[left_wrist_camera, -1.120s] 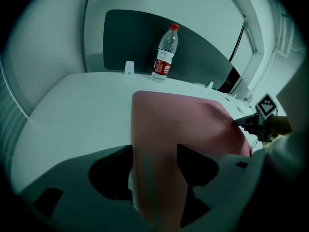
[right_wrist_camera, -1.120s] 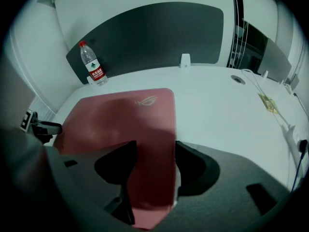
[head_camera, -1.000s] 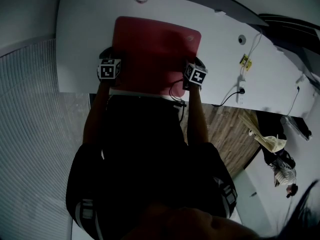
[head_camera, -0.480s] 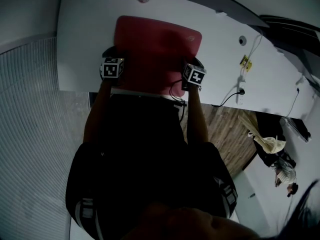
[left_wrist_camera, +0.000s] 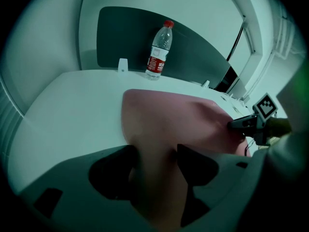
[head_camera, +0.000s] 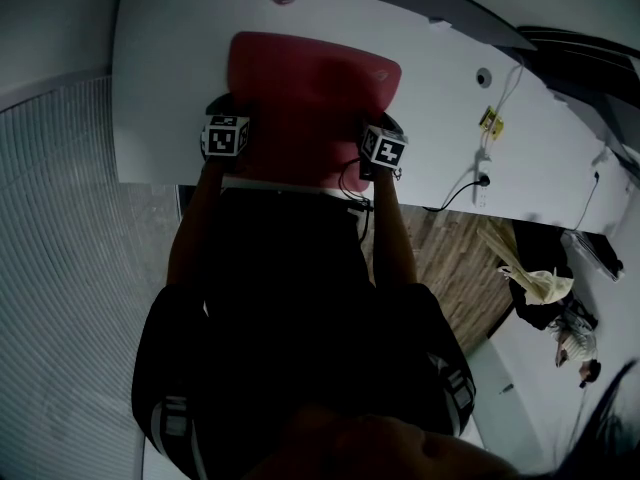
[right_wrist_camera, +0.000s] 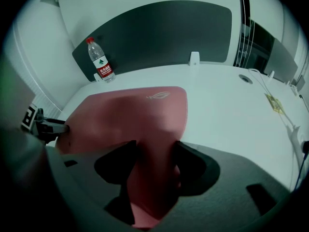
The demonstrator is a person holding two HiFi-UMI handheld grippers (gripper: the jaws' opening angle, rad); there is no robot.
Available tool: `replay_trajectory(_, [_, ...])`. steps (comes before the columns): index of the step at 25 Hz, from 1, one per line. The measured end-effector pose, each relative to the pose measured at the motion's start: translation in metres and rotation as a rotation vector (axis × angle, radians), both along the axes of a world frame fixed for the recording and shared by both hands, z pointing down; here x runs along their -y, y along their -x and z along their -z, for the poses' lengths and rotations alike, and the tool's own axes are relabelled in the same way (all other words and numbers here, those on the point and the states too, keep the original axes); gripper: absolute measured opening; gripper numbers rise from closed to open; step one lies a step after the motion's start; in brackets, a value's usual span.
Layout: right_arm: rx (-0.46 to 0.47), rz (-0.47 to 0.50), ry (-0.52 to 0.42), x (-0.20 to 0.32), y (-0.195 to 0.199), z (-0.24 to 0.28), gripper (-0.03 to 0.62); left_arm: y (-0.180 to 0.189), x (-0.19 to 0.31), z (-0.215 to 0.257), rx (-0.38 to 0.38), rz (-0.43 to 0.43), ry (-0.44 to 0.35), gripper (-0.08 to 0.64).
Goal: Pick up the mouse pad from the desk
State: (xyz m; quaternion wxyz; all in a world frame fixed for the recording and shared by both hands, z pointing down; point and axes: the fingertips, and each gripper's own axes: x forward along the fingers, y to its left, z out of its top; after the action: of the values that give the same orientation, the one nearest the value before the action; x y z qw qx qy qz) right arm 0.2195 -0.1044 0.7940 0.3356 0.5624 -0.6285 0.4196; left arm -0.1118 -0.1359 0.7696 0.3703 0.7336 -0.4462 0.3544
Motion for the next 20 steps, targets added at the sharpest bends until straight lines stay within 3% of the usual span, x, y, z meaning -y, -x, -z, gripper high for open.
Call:
replay_trajectory(12, [-0.006,0.098,0.01,-0.003,0.028,0.005,0.247,-0.014,-0.004,0.001,-0.021,-0.019,0.016,0.268])
replay_trajectory(20, [-0.029,0.11,-0.013,-0.003,0.026,0.004,0.245,-0.011,-0.006,-0.005,0.006,-0.032,0.001,0.262])
